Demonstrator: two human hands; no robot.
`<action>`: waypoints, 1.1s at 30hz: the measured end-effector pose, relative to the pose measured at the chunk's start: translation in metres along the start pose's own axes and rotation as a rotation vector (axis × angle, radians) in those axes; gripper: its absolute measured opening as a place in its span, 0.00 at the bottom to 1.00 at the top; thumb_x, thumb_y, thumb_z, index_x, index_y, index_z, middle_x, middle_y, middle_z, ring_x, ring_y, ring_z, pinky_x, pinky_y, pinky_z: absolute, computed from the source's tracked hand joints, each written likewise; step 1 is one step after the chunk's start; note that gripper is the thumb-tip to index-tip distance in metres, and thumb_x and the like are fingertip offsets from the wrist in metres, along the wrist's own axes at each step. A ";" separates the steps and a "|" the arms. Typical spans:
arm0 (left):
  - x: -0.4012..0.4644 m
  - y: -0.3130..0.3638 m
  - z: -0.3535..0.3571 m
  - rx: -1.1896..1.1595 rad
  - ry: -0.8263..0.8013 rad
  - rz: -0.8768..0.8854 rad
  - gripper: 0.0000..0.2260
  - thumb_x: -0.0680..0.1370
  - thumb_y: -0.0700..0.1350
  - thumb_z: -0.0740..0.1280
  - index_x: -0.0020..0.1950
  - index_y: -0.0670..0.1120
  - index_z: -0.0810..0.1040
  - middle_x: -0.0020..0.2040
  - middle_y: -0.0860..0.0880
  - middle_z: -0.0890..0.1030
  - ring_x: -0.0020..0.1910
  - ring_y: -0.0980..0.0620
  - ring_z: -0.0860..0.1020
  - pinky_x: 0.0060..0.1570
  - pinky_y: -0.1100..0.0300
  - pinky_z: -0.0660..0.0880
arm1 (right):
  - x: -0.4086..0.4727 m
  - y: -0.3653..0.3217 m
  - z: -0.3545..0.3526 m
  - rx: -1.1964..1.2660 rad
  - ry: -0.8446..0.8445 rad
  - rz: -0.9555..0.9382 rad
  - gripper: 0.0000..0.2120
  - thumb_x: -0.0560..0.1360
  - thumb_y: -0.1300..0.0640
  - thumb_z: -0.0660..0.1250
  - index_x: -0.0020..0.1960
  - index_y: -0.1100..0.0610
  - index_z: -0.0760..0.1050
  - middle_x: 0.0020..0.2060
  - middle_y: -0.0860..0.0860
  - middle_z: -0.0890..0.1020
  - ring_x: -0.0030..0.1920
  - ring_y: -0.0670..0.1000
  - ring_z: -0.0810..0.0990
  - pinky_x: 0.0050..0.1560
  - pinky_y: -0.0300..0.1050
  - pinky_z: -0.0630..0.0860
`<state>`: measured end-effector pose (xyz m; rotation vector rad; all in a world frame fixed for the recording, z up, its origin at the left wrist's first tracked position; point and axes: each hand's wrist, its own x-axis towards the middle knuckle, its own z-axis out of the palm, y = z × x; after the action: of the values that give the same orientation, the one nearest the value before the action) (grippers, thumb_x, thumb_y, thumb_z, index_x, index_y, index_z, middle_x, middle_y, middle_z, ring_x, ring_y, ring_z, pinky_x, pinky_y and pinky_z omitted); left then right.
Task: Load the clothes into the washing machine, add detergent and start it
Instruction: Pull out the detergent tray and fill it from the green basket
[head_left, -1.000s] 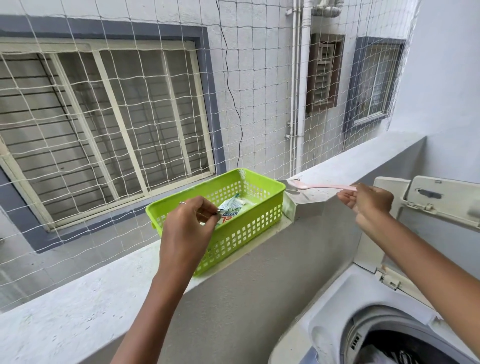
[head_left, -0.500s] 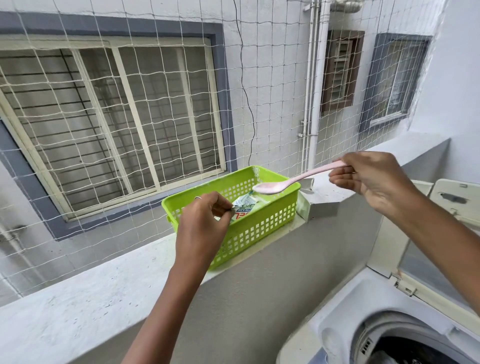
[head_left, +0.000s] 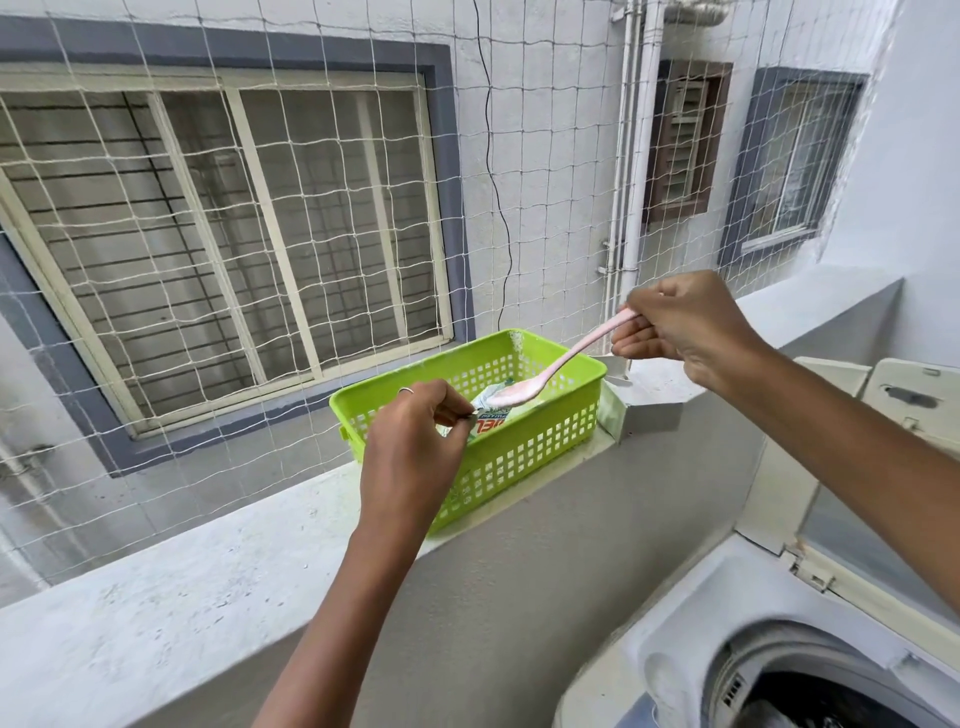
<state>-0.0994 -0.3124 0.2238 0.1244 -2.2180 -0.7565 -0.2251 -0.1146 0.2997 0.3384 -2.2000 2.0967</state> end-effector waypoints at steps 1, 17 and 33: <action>0.000 0.000 0.000 0.003 -0.001 0.003 0.06 0.69 0.38 0.75 0.40 0.47 0.80 0.37 0.53 0.82 0.38 0.55 0.79 0.43 0.52 0.77 | 0.001 -0.001 0.002 -0.012 -0.001 -0.018 0.09 0.73 0.68 0.60 0.35 0.65 0.73 0.18 0.54 0.78 0.19 0.49 0.77 0.19 0.36 0.73; -0.002 0.002 -0.001 0.012 0.002 0.013 0.06 0.70 0.37 0.74 0.39 0.47 0.79 0.37 0.55 0.81 0.38 0.55 0.78 0.41 0.52 0.76 | -0.023 -0.023 0.034 -0.264 0.042 -0.436 0.09 0.73 0.64 0.60 0.40 0.68 0.76 0.27 0.61 0.81 0.22 0.53 0.81 0.25 0.47 0.80; -0.002 0.004 -0.001 0.014 0.010 0.015 0.06 0.69 0.37 0.74 0.39 0.46 0.80 0.37 0.52 0.81 0.37 0.54 0.79 0.41 0.51 0.77 | -0.048 -0.015 0.045 -0.398 0.077 -0.722 0.08 0.78 0.61 0.61 0.42 0.62 0.75 0.26 0.53 0.80 0.23 0.48 0.79 0.29 0.50 0.79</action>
<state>-0.0966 -0.3093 0.2250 0.1180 -2.2126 -0.7311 -0.1709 -0.1547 0.3010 0.8371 -1.9648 1.2509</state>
